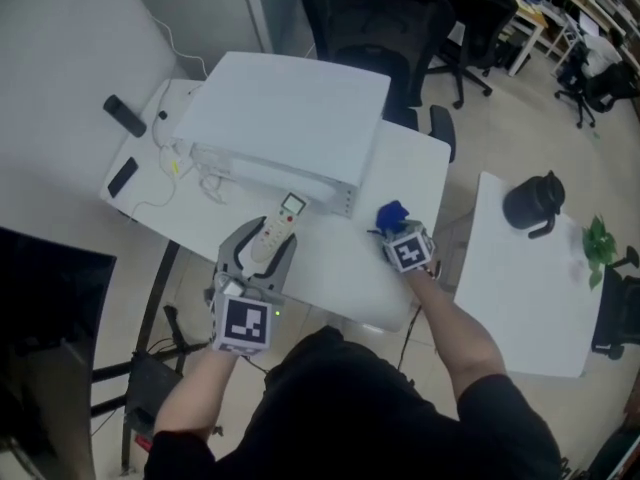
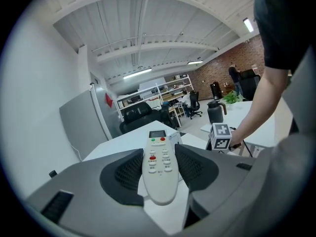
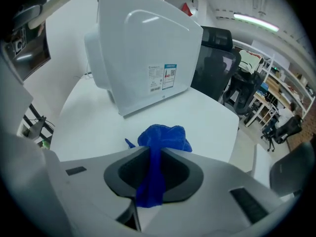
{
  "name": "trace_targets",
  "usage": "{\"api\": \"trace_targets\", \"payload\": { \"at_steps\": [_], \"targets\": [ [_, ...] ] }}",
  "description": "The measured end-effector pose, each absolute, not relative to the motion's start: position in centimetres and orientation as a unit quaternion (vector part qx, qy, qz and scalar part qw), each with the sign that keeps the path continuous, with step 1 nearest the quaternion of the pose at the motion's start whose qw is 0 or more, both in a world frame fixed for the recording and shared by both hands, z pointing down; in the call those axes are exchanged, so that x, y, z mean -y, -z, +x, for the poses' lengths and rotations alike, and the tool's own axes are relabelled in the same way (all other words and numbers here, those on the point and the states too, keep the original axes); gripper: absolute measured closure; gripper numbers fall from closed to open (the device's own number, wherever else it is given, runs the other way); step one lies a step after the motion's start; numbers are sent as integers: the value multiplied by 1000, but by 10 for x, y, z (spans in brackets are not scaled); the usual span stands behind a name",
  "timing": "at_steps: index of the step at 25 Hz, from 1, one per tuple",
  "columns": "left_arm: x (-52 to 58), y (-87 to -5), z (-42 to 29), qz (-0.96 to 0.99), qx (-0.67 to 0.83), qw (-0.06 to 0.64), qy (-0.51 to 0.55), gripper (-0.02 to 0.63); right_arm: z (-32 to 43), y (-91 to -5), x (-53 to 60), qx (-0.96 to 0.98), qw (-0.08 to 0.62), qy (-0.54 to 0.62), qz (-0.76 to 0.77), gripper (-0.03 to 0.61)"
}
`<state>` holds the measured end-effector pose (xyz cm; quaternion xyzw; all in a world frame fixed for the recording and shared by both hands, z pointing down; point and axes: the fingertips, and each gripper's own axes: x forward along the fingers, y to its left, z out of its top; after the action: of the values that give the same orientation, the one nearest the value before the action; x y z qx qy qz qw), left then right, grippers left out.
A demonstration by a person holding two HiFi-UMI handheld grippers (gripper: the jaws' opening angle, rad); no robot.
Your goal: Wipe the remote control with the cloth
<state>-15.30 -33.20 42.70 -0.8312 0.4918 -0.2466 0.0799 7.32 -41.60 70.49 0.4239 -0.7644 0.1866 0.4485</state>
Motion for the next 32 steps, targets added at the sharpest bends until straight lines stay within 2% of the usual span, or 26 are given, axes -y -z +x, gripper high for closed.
{"api": "trace_targets", "payload": {
  "at_steps": [6,13,18,23,32],
  "targets": [
    [281,-448,-122,-828,-492,94,252,416,60,-639,362,825,356,-154,412,517],
    [200,-465,-62,-819,-485,128,278,416,59,-511,255,891,235,-76,380,518],
    [147,-473,-30,-811,-480,142,304,415,52,-429,168,928,174,-27,330,520],
    [110,-466,-16,-802,-472,165,325,416,22,-399,95,953,171,-7,250,520],
    [66,-464,-27,-799,-437,222,347,416,-33,-418,32,961,223,-1,161,519]
  ]
}}
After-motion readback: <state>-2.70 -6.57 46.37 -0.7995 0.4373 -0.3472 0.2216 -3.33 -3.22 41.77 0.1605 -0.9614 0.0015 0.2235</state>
